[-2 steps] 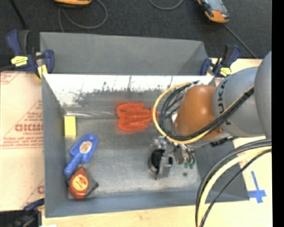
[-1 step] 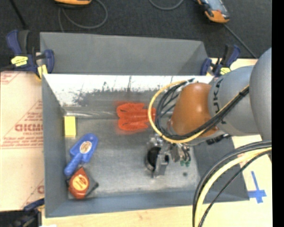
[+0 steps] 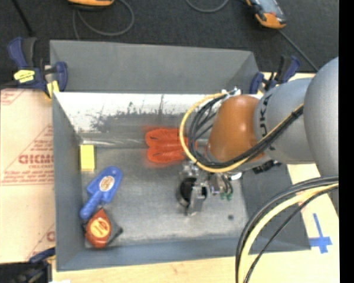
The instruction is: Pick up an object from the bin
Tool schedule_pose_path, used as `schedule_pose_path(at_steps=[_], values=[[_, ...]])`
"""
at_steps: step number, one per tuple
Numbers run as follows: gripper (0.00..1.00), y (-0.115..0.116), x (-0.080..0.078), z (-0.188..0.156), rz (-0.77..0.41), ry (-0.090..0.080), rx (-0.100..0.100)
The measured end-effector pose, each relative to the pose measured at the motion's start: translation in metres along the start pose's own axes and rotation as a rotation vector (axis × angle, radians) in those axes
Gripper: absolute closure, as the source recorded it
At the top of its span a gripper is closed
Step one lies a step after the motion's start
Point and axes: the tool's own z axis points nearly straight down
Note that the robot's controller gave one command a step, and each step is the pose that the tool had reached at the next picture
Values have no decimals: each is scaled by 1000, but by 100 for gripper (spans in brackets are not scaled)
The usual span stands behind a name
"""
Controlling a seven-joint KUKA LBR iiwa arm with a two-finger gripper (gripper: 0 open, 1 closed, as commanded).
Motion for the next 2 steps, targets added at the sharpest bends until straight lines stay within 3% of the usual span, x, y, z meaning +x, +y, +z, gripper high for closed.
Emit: schedule_pose_path(at_steps=[1, 2], values=[[100, 1, -21, -1, -3, -6, 0], [100, 10, -27, 0, -24, -5, 2]])
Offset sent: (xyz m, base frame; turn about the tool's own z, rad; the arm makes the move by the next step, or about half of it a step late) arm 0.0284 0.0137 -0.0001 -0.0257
